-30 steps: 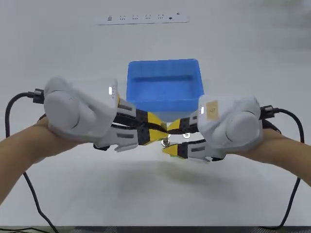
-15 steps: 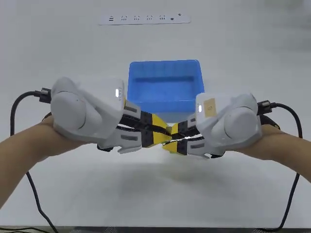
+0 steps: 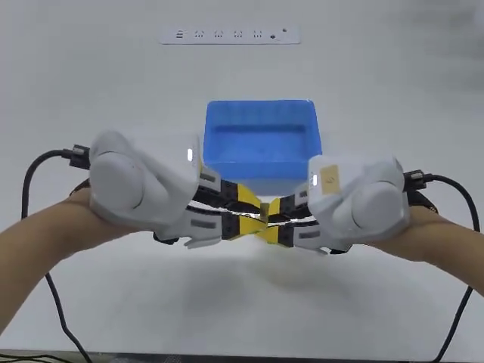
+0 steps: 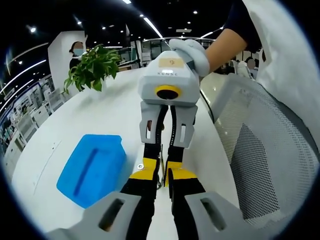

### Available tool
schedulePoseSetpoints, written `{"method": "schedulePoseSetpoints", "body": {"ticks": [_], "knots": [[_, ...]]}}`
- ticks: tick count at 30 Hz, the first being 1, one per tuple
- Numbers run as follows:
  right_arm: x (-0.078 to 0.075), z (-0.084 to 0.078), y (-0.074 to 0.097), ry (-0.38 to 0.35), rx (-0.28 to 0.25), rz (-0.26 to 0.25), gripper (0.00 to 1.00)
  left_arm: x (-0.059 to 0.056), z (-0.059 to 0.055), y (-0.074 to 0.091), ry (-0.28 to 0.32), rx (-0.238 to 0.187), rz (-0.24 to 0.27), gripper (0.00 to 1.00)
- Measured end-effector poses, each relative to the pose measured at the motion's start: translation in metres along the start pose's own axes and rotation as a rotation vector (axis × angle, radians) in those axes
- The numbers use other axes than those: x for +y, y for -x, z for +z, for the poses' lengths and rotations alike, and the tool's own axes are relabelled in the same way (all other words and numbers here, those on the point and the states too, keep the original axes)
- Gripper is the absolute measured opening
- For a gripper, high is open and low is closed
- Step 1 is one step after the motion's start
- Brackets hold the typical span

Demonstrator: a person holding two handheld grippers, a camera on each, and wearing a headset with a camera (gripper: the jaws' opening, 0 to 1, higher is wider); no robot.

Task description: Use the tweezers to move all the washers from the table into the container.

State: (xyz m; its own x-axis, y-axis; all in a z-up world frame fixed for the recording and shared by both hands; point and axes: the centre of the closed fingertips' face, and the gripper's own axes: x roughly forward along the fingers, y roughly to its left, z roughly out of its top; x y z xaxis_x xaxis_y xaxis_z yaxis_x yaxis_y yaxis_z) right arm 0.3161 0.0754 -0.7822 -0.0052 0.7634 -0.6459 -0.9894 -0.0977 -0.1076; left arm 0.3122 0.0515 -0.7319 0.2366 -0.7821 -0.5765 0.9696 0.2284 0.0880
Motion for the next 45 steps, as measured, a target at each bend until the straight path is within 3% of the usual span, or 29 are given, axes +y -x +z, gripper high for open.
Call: {"method": "schedulePoseSetpoints", "body": {"ticks": [11, 18, 23, 27, 32, 38, 41, 43, 45], "knots": [[0.006, 0.008, 0.014, -0.008, -0.006, -0.019, 0.09, -0.001, 0.002, 0.014, 0.017, -0.019, 0.056, 0.3], [0.006, 0.023, 0.03, 0.023, -0.019, -0.03, 0.09, -0.007, 0.004, 0.03, 0.148, -0.091, 0.113, 0.44], [-0.01, 0.037, 0.047, 0.054, -0.029, -0.078, 0.09, -0.018, 0.003, 0.039, 0.184, -0.096, 0.141, 0.65], [-0.023, 0.049, 0.06, 0.065, -0.043, -0.105, 0.09, -0.02, 0.001, 0.045, 0.204, -0.109, 0.185, 0.69], [-0.036, 0.065, 0.071, 0.061, -0.067, -0.116, 0.09, -0.014, -0.005, 0.06, 0.254, -0.142, 0.267, 0.76], [-0.059, 0.075, 0.075, 0.1, -0.056, -0.134, 0.09, -0.015, -0.006, 0.069, 0.302, -0.169, 0.295, 0.79], [-0.076, 0.08, 0.074, 0.092, -0.062, -0.147, 0.09, -0.014, -0.005, 0.072, 0.327, -0.198, 0.324, 0.87], [-0.085, 0.08, 0.071, 0.112, -0.044, -0.149, 0.09, -0.011, -0.008, 0.073, 0.345, -0.203, 0.345, 0.98], [-0.095, 0.081, 0.068, 0.112, -0.043, -0.146, 0.09, -0.011, -0.01, 0.075, 0.35, -0.205, 0.353, 1.0]]}}
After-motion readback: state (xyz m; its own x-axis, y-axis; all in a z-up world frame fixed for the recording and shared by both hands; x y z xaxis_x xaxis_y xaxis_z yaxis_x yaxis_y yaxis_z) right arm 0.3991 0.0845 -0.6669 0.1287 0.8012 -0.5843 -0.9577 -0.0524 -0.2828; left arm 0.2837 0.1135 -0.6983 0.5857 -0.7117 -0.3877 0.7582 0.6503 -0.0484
